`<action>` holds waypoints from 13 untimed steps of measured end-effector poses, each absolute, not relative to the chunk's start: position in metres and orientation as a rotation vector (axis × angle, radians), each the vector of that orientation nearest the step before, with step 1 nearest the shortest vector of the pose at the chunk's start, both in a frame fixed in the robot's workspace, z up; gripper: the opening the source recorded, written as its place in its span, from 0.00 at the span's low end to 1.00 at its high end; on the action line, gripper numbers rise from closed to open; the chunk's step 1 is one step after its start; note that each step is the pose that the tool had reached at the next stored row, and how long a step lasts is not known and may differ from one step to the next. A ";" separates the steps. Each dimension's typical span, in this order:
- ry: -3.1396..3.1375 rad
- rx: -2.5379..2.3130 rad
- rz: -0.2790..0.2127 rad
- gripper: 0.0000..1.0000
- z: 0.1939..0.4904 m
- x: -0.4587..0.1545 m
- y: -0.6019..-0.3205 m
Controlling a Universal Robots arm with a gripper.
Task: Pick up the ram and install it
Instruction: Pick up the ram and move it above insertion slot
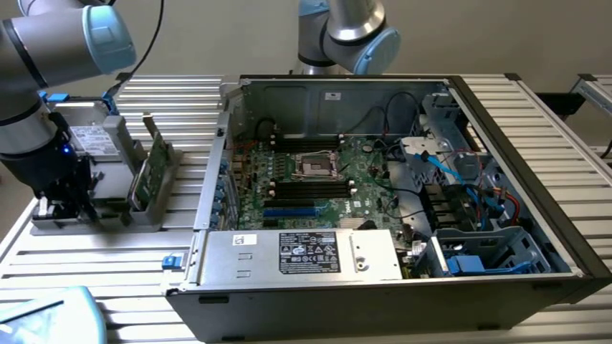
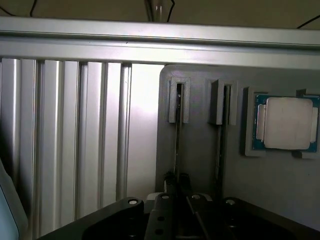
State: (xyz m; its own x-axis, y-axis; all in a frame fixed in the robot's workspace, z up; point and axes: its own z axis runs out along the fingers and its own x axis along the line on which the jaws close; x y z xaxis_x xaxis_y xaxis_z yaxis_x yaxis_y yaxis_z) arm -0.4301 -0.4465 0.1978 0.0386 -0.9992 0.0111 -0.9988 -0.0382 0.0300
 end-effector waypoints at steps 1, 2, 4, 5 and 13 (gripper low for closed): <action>-2.158 2.243 -0.021 0.14 0.201 -0.430 -0.446; -2.159 2.243 -0.021 0.14 0.205 -0.430 -0.446; -2.159 2.243 -0.022 0.14 0.211 -0.430 -0.447; -2.159 2.244 -0.022 0.14 0.214 -0.430 -0.447; -2.160 2.245 -0.025 0.14 0.245 -0.429 -0.447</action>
